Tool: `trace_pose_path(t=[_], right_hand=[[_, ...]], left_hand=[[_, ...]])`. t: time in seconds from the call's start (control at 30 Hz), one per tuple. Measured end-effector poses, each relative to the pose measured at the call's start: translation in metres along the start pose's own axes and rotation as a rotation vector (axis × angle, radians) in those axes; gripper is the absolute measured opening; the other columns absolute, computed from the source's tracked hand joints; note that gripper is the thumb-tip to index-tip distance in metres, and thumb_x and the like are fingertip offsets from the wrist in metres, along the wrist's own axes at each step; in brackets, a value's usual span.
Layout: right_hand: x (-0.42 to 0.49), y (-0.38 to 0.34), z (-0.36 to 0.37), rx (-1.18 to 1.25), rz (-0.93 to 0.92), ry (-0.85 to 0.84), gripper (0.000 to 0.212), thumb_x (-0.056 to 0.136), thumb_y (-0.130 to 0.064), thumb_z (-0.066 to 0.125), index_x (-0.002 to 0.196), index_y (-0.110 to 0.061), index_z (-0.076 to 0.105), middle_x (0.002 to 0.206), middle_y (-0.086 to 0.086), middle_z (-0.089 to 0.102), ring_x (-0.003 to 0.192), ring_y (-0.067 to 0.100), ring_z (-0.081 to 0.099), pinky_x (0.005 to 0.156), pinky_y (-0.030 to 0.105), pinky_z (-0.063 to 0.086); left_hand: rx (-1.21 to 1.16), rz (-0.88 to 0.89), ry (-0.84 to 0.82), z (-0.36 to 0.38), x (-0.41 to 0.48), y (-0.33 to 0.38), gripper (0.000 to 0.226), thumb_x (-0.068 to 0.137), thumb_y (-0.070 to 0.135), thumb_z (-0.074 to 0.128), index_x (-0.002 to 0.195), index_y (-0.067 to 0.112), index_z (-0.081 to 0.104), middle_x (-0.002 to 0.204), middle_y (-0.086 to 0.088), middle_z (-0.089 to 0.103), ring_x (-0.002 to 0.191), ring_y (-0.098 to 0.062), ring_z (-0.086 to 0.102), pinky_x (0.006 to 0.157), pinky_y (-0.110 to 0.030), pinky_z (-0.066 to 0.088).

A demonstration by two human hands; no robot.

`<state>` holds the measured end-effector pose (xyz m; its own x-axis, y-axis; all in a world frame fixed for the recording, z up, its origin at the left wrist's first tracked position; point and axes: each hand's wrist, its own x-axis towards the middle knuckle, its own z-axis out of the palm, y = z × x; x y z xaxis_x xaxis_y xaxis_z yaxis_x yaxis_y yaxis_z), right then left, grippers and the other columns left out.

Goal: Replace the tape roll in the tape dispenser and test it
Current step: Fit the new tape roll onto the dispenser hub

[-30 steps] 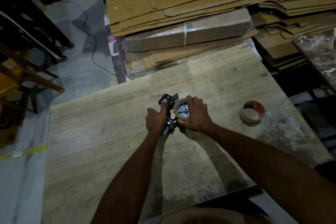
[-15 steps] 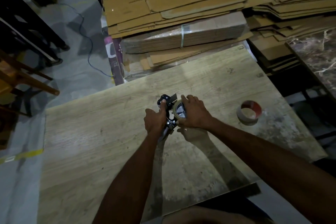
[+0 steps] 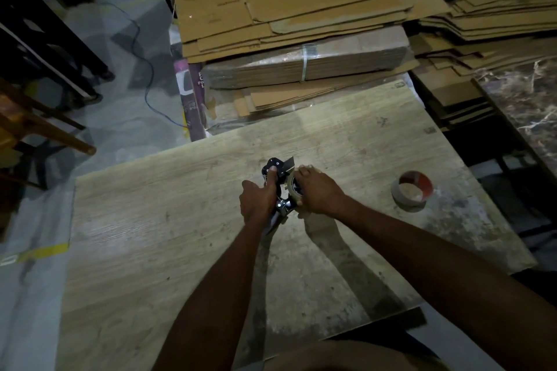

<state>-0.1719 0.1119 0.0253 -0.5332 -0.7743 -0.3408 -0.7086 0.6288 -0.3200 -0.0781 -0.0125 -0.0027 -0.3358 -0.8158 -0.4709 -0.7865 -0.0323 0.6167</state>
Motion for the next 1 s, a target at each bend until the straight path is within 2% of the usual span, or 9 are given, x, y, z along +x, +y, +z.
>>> trace_pose_path(t=[0.17,0.37,0.47,0.57,0.63,0.73,0.83,0.93,1.0], right_hand=[[0.005,-0.006,0.005,-0.023,0.039,0.045,0.088,0.077,-0.042,0.078,0.146,-0.004,0.038,0.148,0.016,0.039,0.138,0.032,0.034,0.114,0.039,0.03],[-0.006,0.0,0.01,0.057,-0.044,0.162,0.076,0.07,-0.039,0.078,0.133,-0.007,0.052,0.134,0.014,0.047,0.126,0.032,0.042,0.104,0.043,0.039],[-0.015,0.009,0.016,0.083,-0.066,0.167,0.074,0.08,-0.037,0.07,0.142,-0.005,0.046,0.15,0.019,0.039,0.14,0.037,0.034,0.115,0.046,0.03],[-0.025,0.013,0.018,0.118,-0.041,0.183,0.067,0.087,-0.039,0.062,0.144,-0.009,0.045,0.156,0.02,0.031,0.147,0.037,0.025,0.119,0.049,0.023],[-0.029,0.013,0.019,0.152,0.025,0.188,0.074,0.089,-0.05,0.06,0.15,-0.016,0.037,0.162,0.017,0.018,0.151,0.034,0.013,0.12,0.049,0.014],[-0.03,0.013,0.024,0.175,0.097,0.19,0.083,0.088,-0.061,0.056,0.154,-0.021,0.027,0.165,0.014,0.007,0.152,0.031,0.004,0.12,0.05,0.007],[-0.035,0.008,0.028,0.168,0.132,0.248,0.078,0.092,-0.057,0.054,0.153,-0.016,0.03,0.164,0.015,0.015,0.151,0.031,0.014,0.12,0.047,0.012],[-0.042,-0.001,0.034,0.186,0.114,0.398,0.065,0.093,-0.046,0.061,0.146,-0.013,0.044,0.157,0.015,0.034,0.144,0.03,0.033,0.115,0.045,0.027],[-0.044,-0.008,0.039,0.164,0.077,0.498,0.052,0.092,-0.035,0.063,0.138,-0.013,0.054,0.148,0.013,0.048,0.135,0.029,0.044,0.107,0.045,0.038]], left_hand=[[-0.007,0.026,-0.004,-0.001,-0.001,0.0,0.079,0.082,0.088,0.049,0.108,0.013,0.048,0.1,-0.005,0.06,0.084,-0.024,0.058,0.059,-0.032,0.04],[0.019,0.028,-0.008,-0.003,-0.004,0.001,0.094,0.077,0.093,0.046,0.12,0.009,0.05,0.109,-0.011,0.065,0.099,-0.033,0.066,0.076,-0.038,0.051],[-0.035,0.009,-0.069,-0.007,-0.003,-0.002,0.096,0.071,0.098,0.043,0.114,0.012,0.049,0.103,-0.007,0.067,0.092,-0.03,0.068,0.082,-0.041,0.057],[-0.079,0.061,-0.148,-0.014,0.002,-0.006,0.083,0.086,0.09,0.035,0.107,0.014,0.058,0.102,-0.006,0.066,0.091,-0.027,0.064,0.081,-0.036,0.049],[-0.085,0.121,-0.154,-0.021,0.005,-0.011,0.071,0.096,0.08,0.032,0.096,0.015,0.061,0.095,-0.006,0.063,0.087,-0.024,0.061,0.077,-0.033,0.042],[-0.087,0.198,-0.18,-0.03,0.012,-0.024,0.074,0.097,0.077,0.033,0.083,0.01,0.061,0.083,-0.011,0.07,0.072,-0.02,0.062,0.062,-0.028,0.037],[-0.088,0.213,-0.192,-0.036,0.019,-0.035,0.069,0.1,0.068,0.043,0.083,0.007,0.067,0.075,-0.006,0.072,0.07,-0.023,0.067,0.063,-0.032,0.046],[-0.092,0.245,-0.215,-0.037,0.026,-0.046,0.057,0.095,0.067,0.052,0.082,0.015,0.069,0.078,-0.005,0.074,0.077,-0.026,0.071,0.077,-0.044,0.056],[-0.093,0.262,-0.25,-0.036,0.031,-0.048,0.051,0.092,0.066,0.057,0.083,0.017,0.069,0.08,-0.005,0.075,0.08,-0.028,0.072,0.078,-0.048,0.058]])
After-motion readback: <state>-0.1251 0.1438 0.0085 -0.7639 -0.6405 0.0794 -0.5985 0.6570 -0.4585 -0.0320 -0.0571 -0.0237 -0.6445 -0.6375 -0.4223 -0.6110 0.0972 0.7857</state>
